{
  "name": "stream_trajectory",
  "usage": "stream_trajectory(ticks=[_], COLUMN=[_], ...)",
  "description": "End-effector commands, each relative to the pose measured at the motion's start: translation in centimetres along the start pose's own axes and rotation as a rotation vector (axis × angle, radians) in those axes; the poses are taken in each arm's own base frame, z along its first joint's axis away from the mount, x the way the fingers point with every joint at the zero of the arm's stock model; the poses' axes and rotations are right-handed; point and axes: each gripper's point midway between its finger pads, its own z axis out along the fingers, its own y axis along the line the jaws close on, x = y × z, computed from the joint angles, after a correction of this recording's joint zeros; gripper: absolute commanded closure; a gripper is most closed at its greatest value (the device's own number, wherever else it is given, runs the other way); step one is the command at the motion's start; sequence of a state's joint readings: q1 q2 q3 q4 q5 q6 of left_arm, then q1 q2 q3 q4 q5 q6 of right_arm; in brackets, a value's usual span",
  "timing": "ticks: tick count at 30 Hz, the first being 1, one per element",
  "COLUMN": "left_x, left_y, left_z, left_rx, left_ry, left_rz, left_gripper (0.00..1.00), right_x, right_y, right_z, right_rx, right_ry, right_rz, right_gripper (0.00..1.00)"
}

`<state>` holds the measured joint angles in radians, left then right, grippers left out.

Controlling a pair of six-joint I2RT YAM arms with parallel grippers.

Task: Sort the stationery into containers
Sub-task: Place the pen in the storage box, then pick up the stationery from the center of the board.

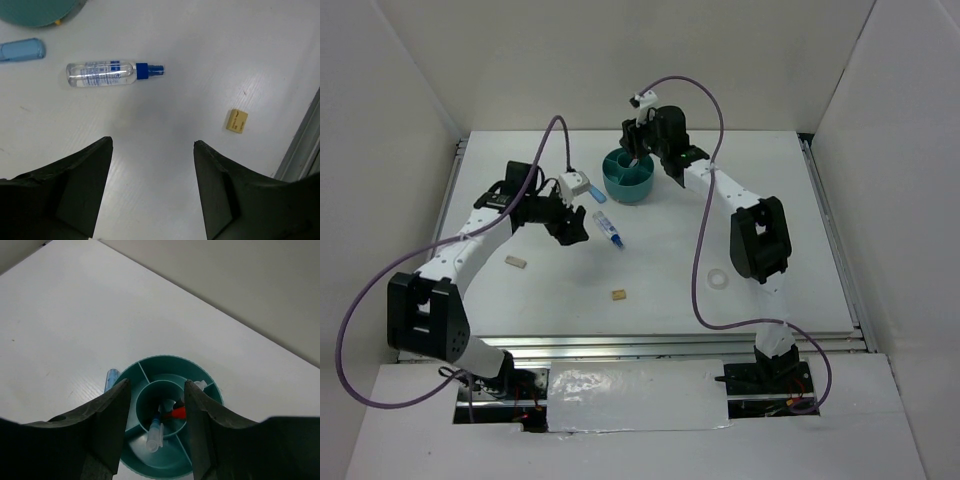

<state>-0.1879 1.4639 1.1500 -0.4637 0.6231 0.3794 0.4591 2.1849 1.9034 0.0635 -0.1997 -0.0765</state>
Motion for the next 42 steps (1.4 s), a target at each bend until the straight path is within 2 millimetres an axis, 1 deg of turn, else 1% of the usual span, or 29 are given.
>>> stream_trajectory(ticks=[1, 2, 3, 4, 5, 6, 7, 8, 9, 10, 11, 12, 13, 14, 15, 16, 17, 18, 19, 20, 22, 23, 24, 25, 26, 29, 35, 38, 42], left_x=[-1.1, -1.8, -1.8, -1.9, -2.0, -1.0, -2.2, -2.4, -1.7, -2.2, -2.1, -1.6, -1.7, -1.0, -0.5, -0.3, 0.6, 0.8, 1.4, 2.3, 2.9, 3.6, 3.8, 4.0, 4.5, 5.0, 5.2, 5.6, 6.2], left_y=[-1.2, -0.7, -0.6, -0.6, -0.4, -0.4, 0.4, 0.0, 0.2, 0.0, 0.1, 0.3, 0.2, 0.3, 0.3, -0.2, 0.2, 0.2, -0.2, 0.2, 0.1, 0.5, 0.7, 0.9, 1.1, 2.7, 3.8, 4.2, 4.5], left_z=[0.5, 0.6, 0.8, 1.4, 1.7, 2.6, 2.9, 3.5, 4.7, 5.2, 5.7, 6.7, 7.4, 8.2, 8.7, 9.4, 9.9, 10.4, 10.9, 11.3, 12.0, 12.4, 12.6, 12.9, 13.3, 14.0, 14.9, 15.3, 15.6], left_rx=[0.171, 0.179, 0.201, 0.242, 0.253, 0.294, 0.290, 0.315, 0.346, 0.358, 0.364, 0.380, 0.386, 0.402, 0.416, 0.438, 0.447, 0.455, 0.477, 0.490, 0.514, 0.517, 0.521, 0.522, 0.526, 0.499, 0.505, 0.512, 0.510], left_ry=[-0.032, -0.042, -0.040, -0.021, -0.011, 0.027, 0.032, 0.050, 0.084, 0.113, 0.135, 0.161, 0.192, 0.219, 0.243, 0.260, 0.302, 0.316, 0.336, 0.379, 0.412, 0.449, 0.463, 0.476, 0.494, 0.569, 0.612, 0.635, 0.655], left_rz=[0.280, 0.409, 0.477, 0.586, 0.633, 0.647, 0.768, 0.823, 0.851, 0.941, 0.974, 1.001, 1.079, 1.107, 1.140, 1.204, 1.227, 1.268, 1.295, 1.309, 1.359, 1.370, 1.392, 1.406, 1.416, 1.483, 1.520, 1.529, 1.527], left_gripper=[0.23, 0.23, 0.23, 0.24, 0.25, 0.25, 0.25, 0.26, 0.26, 0.27, 0.27, 0.28, 0.29, 0.30, 0.31, 0.32, 0.33, 0.34, 0.35, 0.36, 0.37, 0.37, 0.37, 0.38, 0.37, 0.36, 0.36, 0.40, 0.51], right_x=[-7.5, -8.6, -10.9, -11.4, -13.3, -12.9, -12.8, -12.6, -13.1, -11.9, -12.8, -11.0, -10.5, -10.8, -9.6, -9.3, -9.7, -8.3, -8.0, -7.6, -7.2, -6.8, -6.7, -6.4, -6.5, -5.5, -4.8, -4.4, -4.3], right_y=[-0.2, -0.6, -0.3, -1.3, -1.1, -1.2, -2.5, -2.8, -2.8, -4.2, -4.4, -4.7, -6.0, -6.0, -6.2, -6.7, -7.4, -7.9, -8.0, -8.9, -9.4, -9.7, -9.5, -10.4, -10.4, -10.5, -10.6, -10.8, -10.9], right_z=[-3.4, -4.3, -6.0, -7.1, -9.0, -9.8, -11.0, -11.7, -13.5, -14.4, -16.2, -16.7, -17.9, -19.3, -19.8, -20.6, -22.1, -22.6, -23.1, -24.3, -25.3, -26.0, -26.2, -26.9, -27.4, -28.1, -28.5, -28.5, -28.8], right_rx=[-0.003, -0.002, -0.025, -0.023, -0.045, -0.048, -0.033, -0.032, -0.040, -0.014, -0.008, -0.004, 0.026, 0.029, 0.028, 0.041, 0.062, 0.074, 0.077, 0.102, 0.114, 0.126, 0.122, 0.142, 0.143, 0.146, 0.144, 0.145, 0.150], right_ry=[-0.137, -0.152, -0.189, -0.188, -0.213, -0.193, -0.182, -0.169, -0.163, -0.137, -0.153, -0.111, -0.104, -0.105, -0.079, -0.075, -0.090, -0.065, -0.063, -0.063, -0.062, -0.057, -0.053, -0.053, -0.054, -0.047, -0.037, -0.032, -0.030], right_rz=[0.037, 0.046, 0.073, 0.110, 0.116, 0.141, 0.153, 0.161, 0.167, 0.182, 0.179, 0.203, 0.216, 0.222, 0.239, 0.248, 0.248, 0.267, 0.269, 0.277, 0.286, 0.297, 0.300, 0.311, 0.313, 0.325, 0.337, 0.345, 0.342], right_gripper=[0.46, 0.46, 0.46, 0.45, 0.45, 0.45, 0.45, 0.45, 0.45, 0.45, 0.45, 0.45, 0.45, 0.45, 0.45, 0.45, 0.45, 0.45, 0.45, 0.45, 0.45, 0.46, 0.46, 0.46, 0.46, 0.46, 0.47, 0.47, 0.48])
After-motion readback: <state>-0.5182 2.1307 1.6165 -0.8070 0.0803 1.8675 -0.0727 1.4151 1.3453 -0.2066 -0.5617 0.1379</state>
